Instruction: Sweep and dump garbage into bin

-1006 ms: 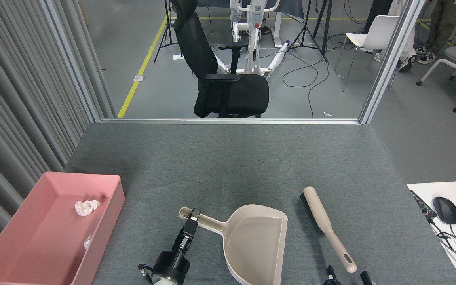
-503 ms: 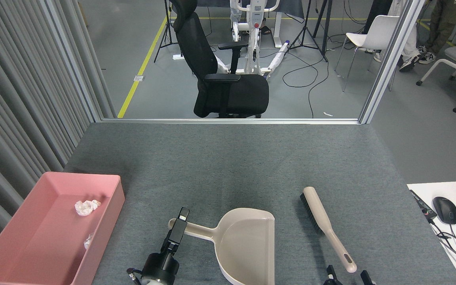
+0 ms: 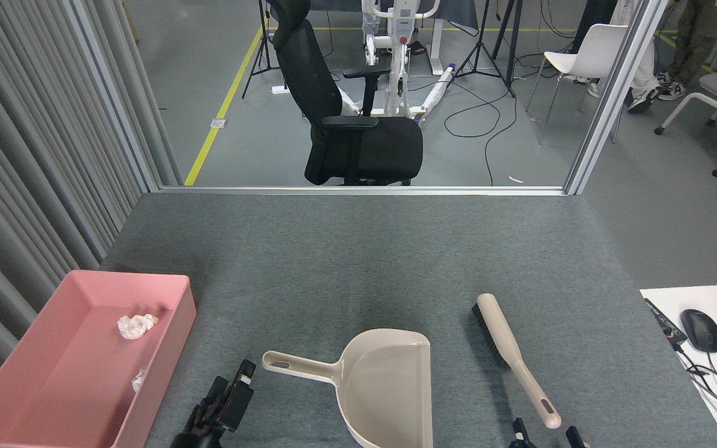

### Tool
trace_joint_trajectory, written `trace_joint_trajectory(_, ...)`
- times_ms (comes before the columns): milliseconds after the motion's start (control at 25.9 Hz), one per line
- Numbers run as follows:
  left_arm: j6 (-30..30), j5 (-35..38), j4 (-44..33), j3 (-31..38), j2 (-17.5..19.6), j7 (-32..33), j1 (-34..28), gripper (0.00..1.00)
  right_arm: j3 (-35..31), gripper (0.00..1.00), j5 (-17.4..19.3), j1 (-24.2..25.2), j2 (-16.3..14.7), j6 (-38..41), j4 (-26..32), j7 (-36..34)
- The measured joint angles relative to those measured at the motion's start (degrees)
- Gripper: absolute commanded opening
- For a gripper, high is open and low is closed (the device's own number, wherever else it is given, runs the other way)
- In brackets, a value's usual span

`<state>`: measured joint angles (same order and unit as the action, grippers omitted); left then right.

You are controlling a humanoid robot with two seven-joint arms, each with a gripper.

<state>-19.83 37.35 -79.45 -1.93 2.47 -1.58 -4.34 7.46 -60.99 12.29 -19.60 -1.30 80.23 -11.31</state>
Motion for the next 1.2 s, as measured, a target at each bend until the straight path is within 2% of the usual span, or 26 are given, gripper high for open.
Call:
trace_joint_trajectory(271,2.27,6.29,-13.03,1.71,6.05,0.06,-6.32,1.0,0.01,0.98,0.06,0.17,0.0,0.16,1.05,0.16)
trace_joint_trajectory(426,3.74,11.74,-17.84,2.32,7.84,0.08,-8.3,1.0,0.03,0.98,0.04,1.88,-0.47,0.24,4.59,0.29)
trace_joint_trajectory(580,4.0,17.47,-19.14,3.26,8.18,-0.77,-8.78,1.0,0.05,0.98,-1.31,3.87,-1.33,0.26,8.43,0.37)
trace_joint_trajectory(851,4.06,22.65,-19.41,4.96,8.29,-1.54,-8.89,1.0,-0.12,0.98,-4.17,6.59,-1.93,-0.19,13.43,0.43)
trace_joint_trajectory(1199,4.08,30.39,-19.45,6.07,8.28,-3.58,-8.31,1.0,-4.46,0.98,-5.93,7.26,-2.34,-0.13,14.91,0.53)
